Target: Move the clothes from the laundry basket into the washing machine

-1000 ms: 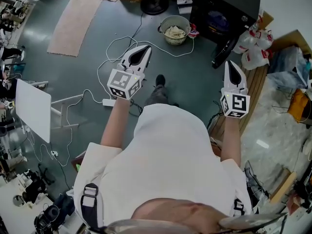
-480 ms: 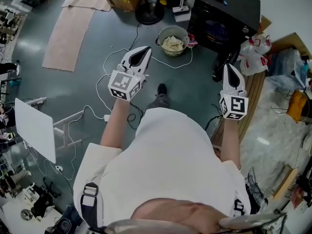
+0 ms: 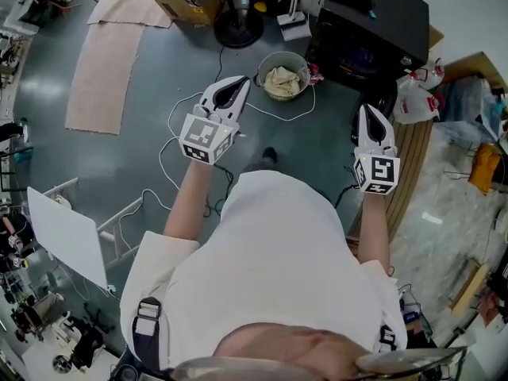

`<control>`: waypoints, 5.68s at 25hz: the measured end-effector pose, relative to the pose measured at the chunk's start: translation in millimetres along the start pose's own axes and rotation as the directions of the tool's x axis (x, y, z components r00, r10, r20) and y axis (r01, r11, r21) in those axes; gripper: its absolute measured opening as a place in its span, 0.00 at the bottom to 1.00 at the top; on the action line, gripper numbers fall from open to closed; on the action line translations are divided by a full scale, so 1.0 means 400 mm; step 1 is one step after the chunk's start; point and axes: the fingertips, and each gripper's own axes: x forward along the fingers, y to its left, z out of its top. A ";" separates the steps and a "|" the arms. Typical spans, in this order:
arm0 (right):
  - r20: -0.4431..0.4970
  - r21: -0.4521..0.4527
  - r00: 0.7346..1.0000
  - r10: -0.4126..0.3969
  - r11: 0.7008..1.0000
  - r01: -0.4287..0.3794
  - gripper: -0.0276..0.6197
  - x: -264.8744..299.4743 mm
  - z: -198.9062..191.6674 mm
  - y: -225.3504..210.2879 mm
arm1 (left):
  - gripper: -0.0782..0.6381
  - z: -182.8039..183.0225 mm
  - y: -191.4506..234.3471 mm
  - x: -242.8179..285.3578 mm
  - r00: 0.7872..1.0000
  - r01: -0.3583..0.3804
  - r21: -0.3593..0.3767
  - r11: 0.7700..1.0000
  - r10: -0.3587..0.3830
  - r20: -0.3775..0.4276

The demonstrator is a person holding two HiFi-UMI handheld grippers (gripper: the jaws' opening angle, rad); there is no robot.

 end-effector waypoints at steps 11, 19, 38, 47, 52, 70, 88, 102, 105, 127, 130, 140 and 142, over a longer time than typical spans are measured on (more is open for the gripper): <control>-0.041 -0.007 0.999 0.028 1.000 -0.029 0.06 0.243 0.024 0.025 | 0.12 0.000 0.187 0.115 0.999 0.022 -0.023 1.000 -0.023 -0.035; -0.062 0.000 0.991 0.119 0.993 -0.119 0.06 0.334 0.001 -0.005 | 0.12 -0.034 0.183 0.160 0.997 -0.024 -0.046 0.999 0.020 -0.077; -0.130 -0.038 0.869 0.477 0.874 -0.485 0.06 0.629 -0.065 -0.182 | 0.12 -0.057 0.172 0.358 0.935 -0.352 -0.194 0.916 0.334 -0.120; -0.215 -0.045 0.774 0.596 0.785 -0.618 0.06 0.752 -0.179 -0.186 | 0.12 -0.154 0.188 0.424 0.883 -0.465 -0.241 0.852 0.427 -0.193; -0.253 -0.031 0.727 0.638 0.746 -0.665 0.06 0.802 -0.256 -0.168 | 0.12 -0.225 0.187 0.463 0.868 -0.491 -0.270 0.828 0.439 -0.232; -0.358 0.018 0.642 0.678 0.693 -0.721 0.06 0.887 -0.515 -0.109 | 0.12 -0.445 0.186 0.542 0.855 -0.507 -0.298 0.809 0.425 -0.298; -0.458 0.005 0.611 0.646 0.690 -0.724 0.06 1.052 -0.923 0.049 | 0.12 -0.911 0.249 0.610 0.868 -0.460 -0.344 0.819 0.332 -0.370; -0.516 -0.078 0.530 0.673 0.579 -0.811 0.06 1.189 -1.271 0.172 | 0.12 -1.297 0.316 0.704 0.869 -0.456 -0.406 0.792 0.298 -0.395; -0.529 -0.084 0.517 0.674 0.564 -0.822 0.07 1.207 -1.349 0.182 | 0.12 -1.373 0.314 0.721 0.868 -0.449 -0.403 0.797 0.284 -0.406; -0.623 -0.093 0.328 0.710 0.349 -0.932 0.28 1.371 -1.682 0.277 | 0.12 -1.620 0.445 0.913 0.929 -0.127 -0.198 0.972 0.046 -0.368; -0.663 -0.107 0.293 0.688 0.301 -0.948 0.34 1.404 -1.733 0.292 | 0.12 -1.630 0.477 0.933 0.939 -0.068 -0.162 0.984 0.008 -0.343; -0.776 -0.058 0.178 0.605 0.213 -0.975 0.58 1.446 -1.969 0.338 | 0.12 -1.731 0.532 0.978 0.934 0.087 0.030 0.996 -0.071 -0.351; -0.788 -0.043 0.154 0.596 0.197 -0.979 0.62 1.447 -1.996 0.344 | 0.12 -1.739 0.531 0.992 0.932 0.105 0.034 0.994 -0.087 -0.352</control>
